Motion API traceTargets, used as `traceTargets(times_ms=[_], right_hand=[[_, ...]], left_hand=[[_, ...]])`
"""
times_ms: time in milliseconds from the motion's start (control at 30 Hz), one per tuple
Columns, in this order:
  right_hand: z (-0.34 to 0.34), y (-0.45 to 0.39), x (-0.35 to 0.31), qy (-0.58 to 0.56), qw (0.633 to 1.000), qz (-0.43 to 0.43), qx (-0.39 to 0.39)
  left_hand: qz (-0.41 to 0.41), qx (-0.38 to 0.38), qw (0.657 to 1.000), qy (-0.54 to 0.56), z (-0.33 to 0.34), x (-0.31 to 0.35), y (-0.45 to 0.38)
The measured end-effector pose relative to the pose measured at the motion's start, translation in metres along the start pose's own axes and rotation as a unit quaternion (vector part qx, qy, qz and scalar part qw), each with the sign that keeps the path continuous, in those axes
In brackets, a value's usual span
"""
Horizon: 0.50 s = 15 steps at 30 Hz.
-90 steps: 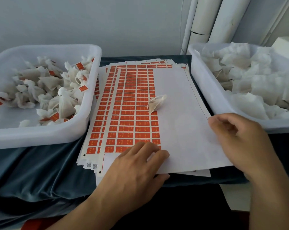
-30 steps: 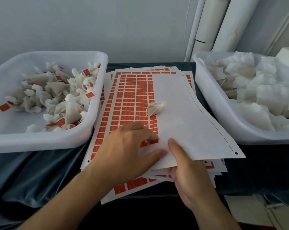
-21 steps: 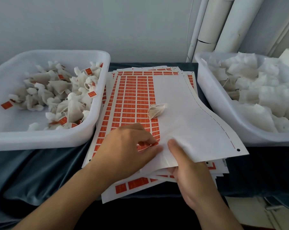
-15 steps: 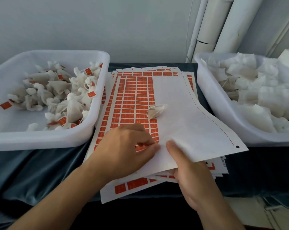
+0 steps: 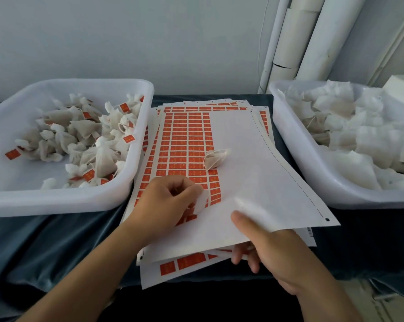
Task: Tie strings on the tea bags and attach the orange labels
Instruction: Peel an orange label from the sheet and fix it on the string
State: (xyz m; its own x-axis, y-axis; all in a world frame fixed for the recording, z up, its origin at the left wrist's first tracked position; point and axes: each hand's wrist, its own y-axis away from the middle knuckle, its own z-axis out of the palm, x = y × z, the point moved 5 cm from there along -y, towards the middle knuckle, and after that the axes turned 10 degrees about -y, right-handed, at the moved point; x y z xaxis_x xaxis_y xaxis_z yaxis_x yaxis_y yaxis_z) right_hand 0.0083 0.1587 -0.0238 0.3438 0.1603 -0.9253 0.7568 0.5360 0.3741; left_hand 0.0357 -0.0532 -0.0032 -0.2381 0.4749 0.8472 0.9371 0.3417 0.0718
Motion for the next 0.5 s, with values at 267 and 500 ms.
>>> traceTargets(times_ms=[267, 500], right_hand=[[0.041, 0.047, -0.022, 0.213, 0.923, -0.025, -0.319], [0.017, 0.0, -0.114, 0.178, 0.952, -0.247, -0.013]], left_hand=[[-0.033, 0.088, 0.993, 0.066, -0.005, 0.001, -0.004], [0.147, 0.166, 0.969, -0.107, -0.005, 0.039, -0.011]])
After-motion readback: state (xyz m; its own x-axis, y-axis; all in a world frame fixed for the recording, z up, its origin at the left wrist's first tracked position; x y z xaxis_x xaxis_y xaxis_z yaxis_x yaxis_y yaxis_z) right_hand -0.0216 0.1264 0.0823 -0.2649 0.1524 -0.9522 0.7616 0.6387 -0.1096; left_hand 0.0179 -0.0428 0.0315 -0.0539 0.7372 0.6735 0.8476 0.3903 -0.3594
